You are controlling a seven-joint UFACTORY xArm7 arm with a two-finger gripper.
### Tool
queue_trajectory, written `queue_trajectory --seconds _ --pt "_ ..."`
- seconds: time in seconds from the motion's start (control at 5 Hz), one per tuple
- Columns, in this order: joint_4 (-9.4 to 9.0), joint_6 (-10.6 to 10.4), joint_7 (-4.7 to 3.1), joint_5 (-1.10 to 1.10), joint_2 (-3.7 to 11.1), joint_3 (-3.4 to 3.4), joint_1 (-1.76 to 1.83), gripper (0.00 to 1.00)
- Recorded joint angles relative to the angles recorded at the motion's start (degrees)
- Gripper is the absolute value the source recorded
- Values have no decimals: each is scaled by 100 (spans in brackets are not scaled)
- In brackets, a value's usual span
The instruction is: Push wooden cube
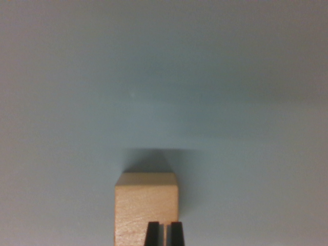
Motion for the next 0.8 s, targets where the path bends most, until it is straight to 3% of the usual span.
queue_trajectory --seconds 0.2,0.4,0.6,0.8 --pt "0 0 0 0 0 0 0 0" --pt "-240 -215 31 -21 -1 17 8 0" --pt "-240 -215 31 -21 -1 17 8 0" --pt "-479 -430 62 -41 -1 35 15 0"
